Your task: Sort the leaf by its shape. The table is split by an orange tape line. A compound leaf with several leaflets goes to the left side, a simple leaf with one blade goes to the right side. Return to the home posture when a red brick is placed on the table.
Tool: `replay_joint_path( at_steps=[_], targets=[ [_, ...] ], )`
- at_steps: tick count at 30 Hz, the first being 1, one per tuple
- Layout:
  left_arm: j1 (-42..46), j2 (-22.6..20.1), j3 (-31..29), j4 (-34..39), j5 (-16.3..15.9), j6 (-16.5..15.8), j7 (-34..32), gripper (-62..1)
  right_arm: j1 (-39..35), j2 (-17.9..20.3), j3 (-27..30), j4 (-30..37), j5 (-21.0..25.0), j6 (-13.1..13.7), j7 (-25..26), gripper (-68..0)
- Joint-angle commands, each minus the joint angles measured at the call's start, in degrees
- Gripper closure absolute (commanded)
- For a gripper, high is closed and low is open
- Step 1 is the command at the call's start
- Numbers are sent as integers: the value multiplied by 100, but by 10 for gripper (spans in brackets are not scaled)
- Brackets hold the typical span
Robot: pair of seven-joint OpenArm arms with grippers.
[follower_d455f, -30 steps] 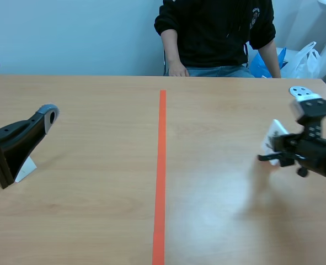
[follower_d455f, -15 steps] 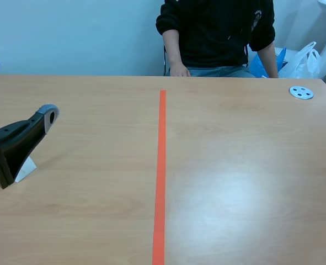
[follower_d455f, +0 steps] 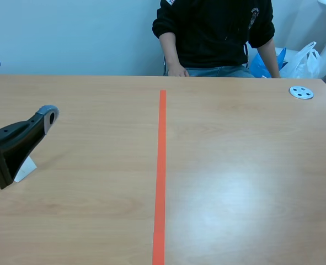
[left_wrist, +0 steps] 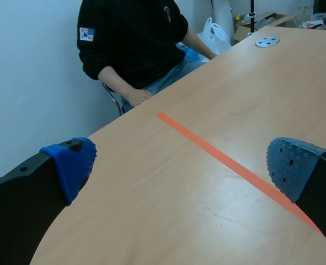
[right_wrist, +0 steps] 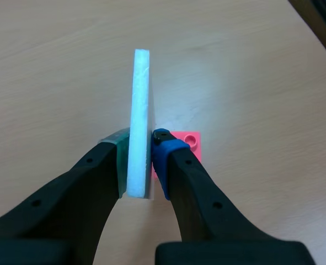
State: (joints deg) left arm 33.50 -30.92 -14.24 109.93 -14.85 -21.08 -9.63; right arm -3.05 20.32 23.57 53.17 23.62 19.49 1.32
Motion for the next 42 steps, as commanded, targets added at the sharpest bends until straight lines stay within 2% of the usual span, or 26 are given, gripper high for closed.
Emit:
replay_joint_path(
  at_steps=[1, 6, 12, 17, 21, 27, 29, 34, 36, 42],
  targets=[
    [15, -46, -63, 81, -61, 33, -85, -623, 83, 208, 26, 111, 68, 4, 105, -121],
    [15, -52, -63, 81, -61, 33, -85, -623, 83, 223, 26, 116, 160, 7, 114, -139],
    [15, -52, -63, 81, -61, 33, -83, -623, 81, 238, 26, 164, 173, 219, 94, -314],
    [15, -55, -63, 81, -61, 33, -81, -623, 13, 339, 28, 533, 149, 289, -81, -370],
    [17, -55, -63, 81, -61, 33, -81, -623, -306, 474, 92, 1300, 162, 350, -308, -420],
    [17, -52, -63, 81, -61, 33, -81, -623, -1176, 737, 258, 3018, 710, 525, -802, -505],
    [17, -50, -63, 81, -61, 33, -81, -623, -1460, 822, 350, 3585, 837, 667, -892, -504],
    [15, -50, -63, 81, -61, 35, -83, -623, -1958, 1045, 555, 4769, 1001, 1421, -896, -504],
    [15, -39, -63, 81, -61, 35, -83, -623, -2052, 1113, 575, 5082, 1054, 1622, -918, -504],
    [15, -15, -63, 81, -61, 37, -83, -623, -2109, 1143, 573, 5394, 1537, 1832, -1156, -504]
  ],
)
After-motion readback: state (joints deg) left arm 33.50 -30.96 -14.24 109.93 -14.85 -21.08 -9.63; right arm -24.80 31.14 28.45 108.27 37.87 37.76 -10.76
